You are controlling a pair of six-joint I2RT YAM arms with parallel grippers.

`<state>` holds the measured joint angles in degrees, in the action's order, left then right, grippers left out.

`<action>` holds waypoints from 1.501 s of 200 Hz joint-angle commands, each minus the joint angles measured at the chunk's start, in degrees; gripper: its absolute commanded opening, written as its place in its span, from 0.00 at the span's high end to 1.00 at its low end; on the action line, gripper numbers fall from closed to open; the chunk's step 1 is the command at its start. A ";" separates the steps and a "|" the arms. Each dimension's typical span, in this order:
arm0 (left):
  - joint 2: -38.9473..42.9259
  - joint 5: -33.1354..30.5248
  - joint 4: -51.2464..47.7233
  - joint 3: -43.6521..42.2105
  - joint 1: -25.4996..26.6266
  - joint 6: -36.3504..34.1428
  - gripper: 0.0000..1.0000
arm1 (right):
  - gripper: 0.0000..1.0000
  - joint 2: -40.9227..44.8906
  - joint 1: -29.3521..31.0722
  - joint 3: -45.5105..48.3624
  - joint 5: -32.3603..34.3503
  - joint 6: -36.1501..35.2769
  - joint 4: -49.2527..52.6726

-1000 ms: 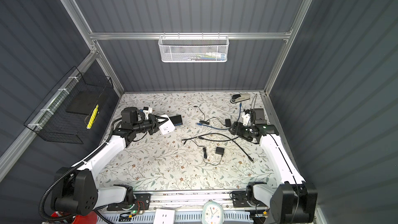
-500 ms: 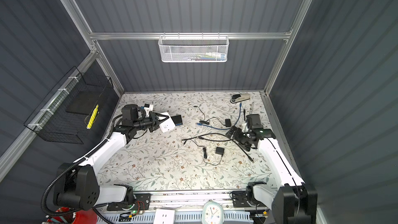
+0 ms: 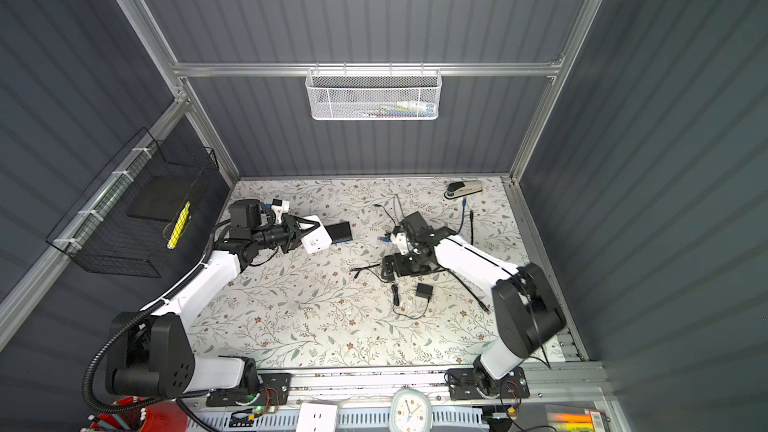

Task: Insert the plug into the switch port
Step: 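Reach the right gripper down to the black cable plug near the white switch, then move the right gripper along the cables toward the small black barrel plug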

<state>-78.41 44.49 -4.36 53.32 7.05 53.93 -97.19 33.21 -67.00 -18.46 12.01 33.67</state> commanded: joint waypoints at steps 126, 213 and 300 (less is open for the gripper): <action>6.17 0.49 -6.19 0.48 -2.98 -2.70 1.00 | 0.83 -15.79 7.13 -10.22 1.36 -4.53 7.19; 6.38 -0.29 -7.52 1.16 -3.70 -3.52 1.00 | 0.01 4.85 9.89 10.51 2.31 12.07 4.68; 7.98 -3.88 -13.75 0.18 -4.81 -8.12 1.00 | 0.01 5.61 8.85 -1.27 1.96 -36.81 2.11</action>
<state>-72.53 41.32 -15.64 53.30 2.81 48.49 -88.42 42.26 -65.10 -12.36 -7.14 35.57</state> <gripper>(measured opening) 0.248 0.991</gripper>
